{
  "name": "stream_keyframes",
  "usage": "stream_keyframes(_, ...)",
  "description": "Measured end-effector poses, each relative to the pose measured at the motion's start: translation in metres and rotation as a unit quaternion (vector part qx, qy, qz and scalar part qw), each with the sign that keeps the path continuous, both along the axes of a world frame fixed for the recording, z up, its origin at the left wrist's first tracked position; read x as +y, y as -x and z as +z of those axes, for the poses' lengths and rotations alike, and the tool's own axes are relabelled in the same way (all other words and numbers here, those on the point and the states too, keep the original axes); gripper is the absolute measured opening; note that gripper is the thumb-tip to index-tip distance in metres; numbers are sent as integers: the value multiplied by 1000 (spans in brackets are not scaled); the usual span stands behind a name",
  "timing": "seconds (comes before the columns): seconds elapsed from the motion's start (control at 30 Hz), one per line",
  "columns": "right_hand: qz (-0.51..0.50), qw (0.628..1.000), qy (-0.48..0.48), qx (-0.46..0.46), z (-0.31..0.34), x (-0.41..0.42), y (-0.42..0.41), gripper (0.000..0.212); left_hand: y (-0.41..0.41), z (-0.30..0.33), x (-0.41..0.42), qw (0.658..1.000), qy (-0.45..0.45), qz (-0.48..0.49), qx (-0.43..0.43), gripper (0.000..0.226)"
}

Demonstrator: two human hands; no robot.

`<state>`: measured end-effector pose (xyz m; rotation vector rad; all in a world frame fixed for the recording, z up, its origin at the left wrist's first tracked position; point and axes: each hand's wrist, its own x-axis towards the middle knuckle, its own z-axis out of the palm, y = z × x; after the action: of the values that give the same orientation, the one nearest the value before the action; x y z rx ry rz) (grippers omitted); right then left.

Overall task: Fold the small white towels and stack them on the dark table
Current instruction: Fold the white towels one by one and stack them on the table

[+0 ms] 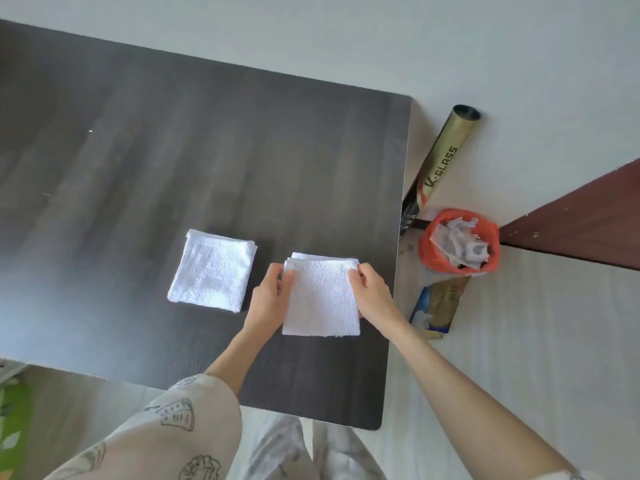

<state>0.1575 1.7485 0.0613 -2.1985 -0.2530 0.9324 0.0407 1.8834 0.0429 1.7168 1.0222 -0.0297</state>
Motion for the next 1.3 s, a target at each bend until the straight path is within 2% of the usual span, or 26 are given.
stream_keyframes(0.13, -16, 999, 35, -8, -11, 8, -7, 28, -15, -11, 12, 999, -1, -36, 30, 26)
stream_keyframes(0.3, -31, 998, 59, -6, -19, 12, -8, 21, -24, -19, 22, 995, -22, -67, 65, 24)
stream_keyframes(0.63, -47, 991, 115, -54, -29, 17, -4, 23, -26, -20, 22, 987, -69, -104, 106, 29)
stream_keyframes(0.8, -56, 985, 126, -105, -19, 16, -4, 24, -25, -10, 23, 982, -90, -106, 128, 28)
stream_keyframes(0.9, -101, 982, 112, -113, -4, 5, -2, 25, -24, 4, 24, 981, -130, -104, 104, 24)
stream_keyframes(1.0, -158, 979, 91, -96, 17, -21, 8, 29, -24, 29, 14, 978, -157, -132, 27, 24)
stream_keyframes(1.17, -250, 966, 28, -56, 49, -104, 34, 32, -37, 69, -46, 958, -134, -250, -34, 25)
stream_keyframes(1.3, -332, 942, -12, -50, 72, -198, 64, 28, -45, 86, -128, 918, -123, -373, -56, 25)
